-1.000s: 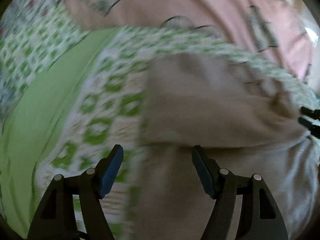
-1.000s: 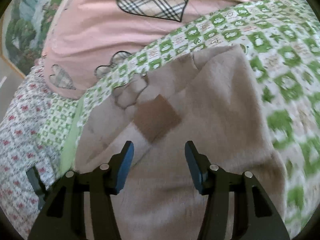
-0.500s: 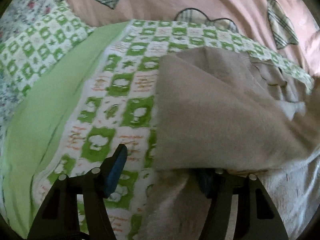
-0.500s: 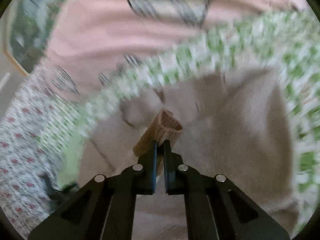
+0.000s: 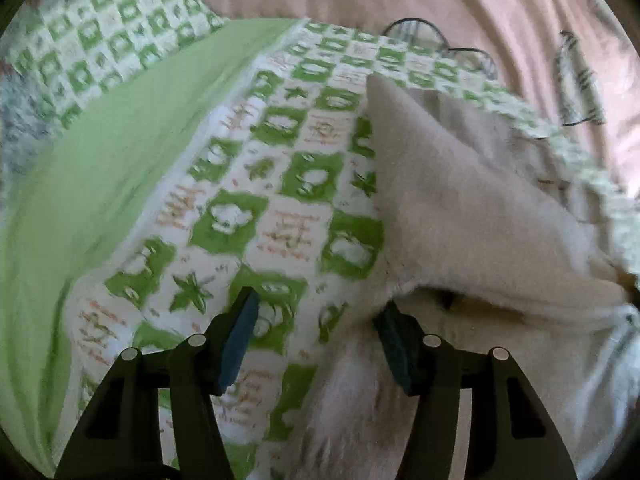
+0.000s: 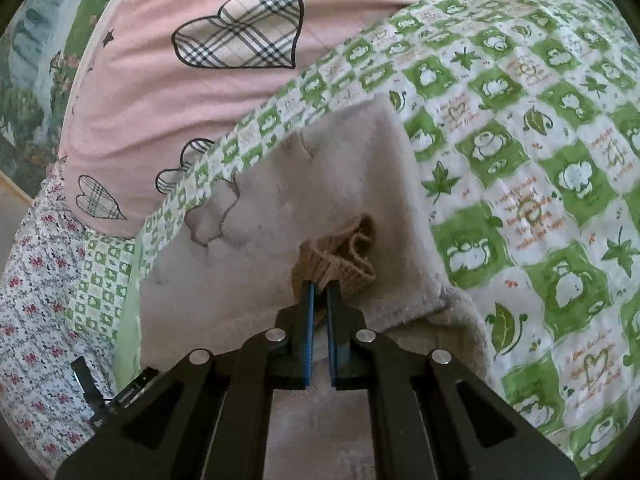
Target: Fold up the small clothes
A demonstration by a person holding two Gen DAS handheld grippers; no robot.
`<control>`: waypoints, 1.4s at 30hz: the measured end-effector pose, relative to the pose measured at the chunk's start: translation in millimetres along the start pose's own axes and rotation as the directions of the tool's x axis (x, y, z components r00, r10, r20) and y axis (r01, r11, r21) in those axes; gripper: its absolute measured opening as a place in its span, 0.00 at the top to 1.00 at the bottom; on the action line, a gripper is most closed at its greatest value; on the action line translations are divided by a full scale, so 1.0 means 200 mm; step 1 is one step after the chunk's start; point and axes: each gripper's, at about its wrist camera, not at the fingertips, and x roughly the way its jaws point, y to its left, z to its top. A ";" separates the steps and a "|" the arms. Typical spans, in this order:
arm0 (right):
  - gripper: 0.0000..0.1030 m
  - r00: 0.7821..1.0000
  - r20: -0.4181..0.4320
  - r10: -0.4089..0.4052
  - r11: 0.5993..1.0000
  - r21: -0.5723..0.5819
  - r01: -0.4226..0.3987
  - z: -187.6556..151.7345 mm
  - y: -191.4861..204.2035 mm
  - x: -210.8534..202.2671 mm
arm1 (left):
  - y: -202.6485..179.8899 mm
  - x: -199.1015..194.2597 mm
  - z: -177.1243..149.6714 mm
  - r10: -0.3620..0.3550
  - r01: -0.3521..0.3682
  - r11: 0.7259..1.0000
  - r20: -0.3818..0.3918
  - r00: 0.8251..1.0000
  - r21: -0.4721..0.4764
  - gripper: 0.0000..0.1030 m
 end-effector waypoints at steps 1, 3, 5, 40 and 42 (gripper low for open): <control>0.94 1.000 -0.002 0.003 1.000 -0.005 -0.003 0.00 0.00 0.00 | 0.02 -0.01 0.00 -0.049 0.049 0.999 -0.005 0.999 -0.005 0.44; 0.94 1.000 -0.004 0.003 1.000 -0.018 -0.003 0.01 0.01 -0.01 | 0.07 -0.07 0.03 -0.131 0.131 0.991 0.007 0.991 -0.018 0.40; 0.93 1.000 -0.010 -0.006 0.999 -0.039 0.005 0.00 0.01 0.00 | 0.09 -0.10 0.09 -0.196 0.197 0.979 0.028 0.980 -0.042 0.28; 0.70 0.989 -0.012 -0.149 0.979 -0.141 0.146 -0.05 0.02 -0.09 | -0.09 0.12 0.29 -0.133 0.128 0.985 0.038 0.990 0.116 0.79; 0.39 0.992 0.006 -0.123 0.983 -0.136 0.123 -0.07 0.02 -0.16 | -0.05 0.02 0.22 -0.140 0.136 0.986 0.031 0.990 0.101 0.77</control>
